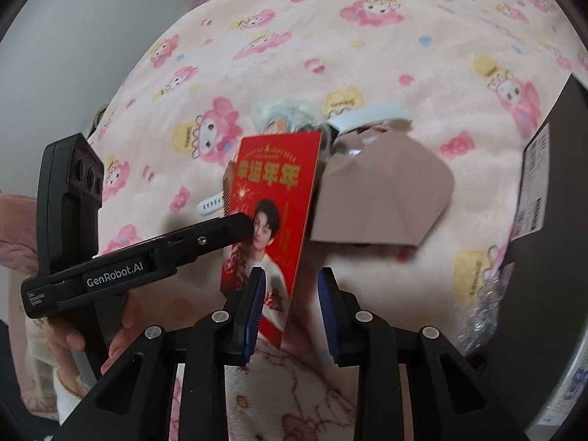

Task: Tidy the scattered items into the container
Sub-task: 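Lift the red card and carry it toward the open box, then lower the red card into the box in front of the Shin-chan card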

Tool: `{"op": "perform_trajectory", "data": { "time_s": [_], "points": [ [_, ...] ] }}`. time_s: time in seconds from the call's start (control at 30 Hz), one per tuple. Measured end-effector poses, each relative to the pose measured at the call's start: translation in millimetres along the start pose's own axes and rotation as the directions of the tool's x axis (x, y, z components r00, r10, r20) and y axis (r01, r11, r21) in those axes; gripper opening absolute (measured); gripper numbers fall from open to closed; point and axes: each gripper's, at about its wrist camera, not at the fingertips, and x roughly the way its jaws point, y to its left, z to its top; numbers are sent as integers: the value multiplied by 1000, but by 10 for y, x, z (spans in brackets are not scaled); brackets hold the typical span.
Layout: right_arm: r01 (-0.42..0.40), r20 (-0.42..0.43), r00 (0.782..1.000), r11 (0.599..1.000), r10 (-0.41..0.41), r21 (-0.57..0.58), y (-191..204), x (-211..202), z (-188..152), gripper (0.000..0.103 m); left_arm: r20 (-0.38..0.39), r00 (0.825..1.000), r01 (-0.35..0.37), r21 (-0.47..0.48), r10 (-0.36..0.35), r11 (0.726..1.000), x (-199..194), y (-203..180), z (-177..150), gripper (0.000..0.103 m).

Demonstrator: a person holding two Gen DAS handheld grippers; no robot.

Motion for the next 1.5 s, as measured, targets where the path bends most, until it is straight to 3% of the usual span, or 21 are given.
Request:
{"op": "perform_trajectory", "data": {
  "time_s": [0.13, 0.3, 0.5, 0.83, 1.0, 1.23, 1.37, 1.5],
  "points": [
    [-4, 38, 999, 1000, 5, -18, 78, -98, -1, 26, 0, 1000, 19, 23, -19, 1000, -96, -132, -31, 60],
    [-8, 105, 994, 1000, 11, -28, 79, -451, -13, 25, 44, 993, 105, 31, -106, 994, -329, -359, -57, 59],
    [7, 185, 983, 1000, -3, -19, 51, -921, -121, 25, 96, 983, 143, 118, -155, 983, -628, -866, -115, 59],
    [25, 289, 957, 999, -35, 40, -295, -1635, -502, 25, 71, 979, 167, 266, -192, 949, -608, -1765, -346, 59],
    [53, 341, 936, 993, -87, 107, -673, -1991, -788, 25, 9, 980, 186, 341, -201, 921, -319, -2309, -487, 59],
    [79, 369, 917, 975, -154, 210, -1391, -2345, -1193, 25, -117, 975, 221, 413, -189, 884, 395, -3029, -719, 59],
    [110, 333, 921, 954, -204, 280, -1878, -2349, -1357, 25, -193, 966, 237, 415, -170, 878, 892, -3297, -817, 59],
    [147, 255, 938, 937, -234, 317, -2299, -2201, -1436, 25, -261, 960, 207, 424, -100, 881, 1358, -3428, -898, 59]
  ]
}}
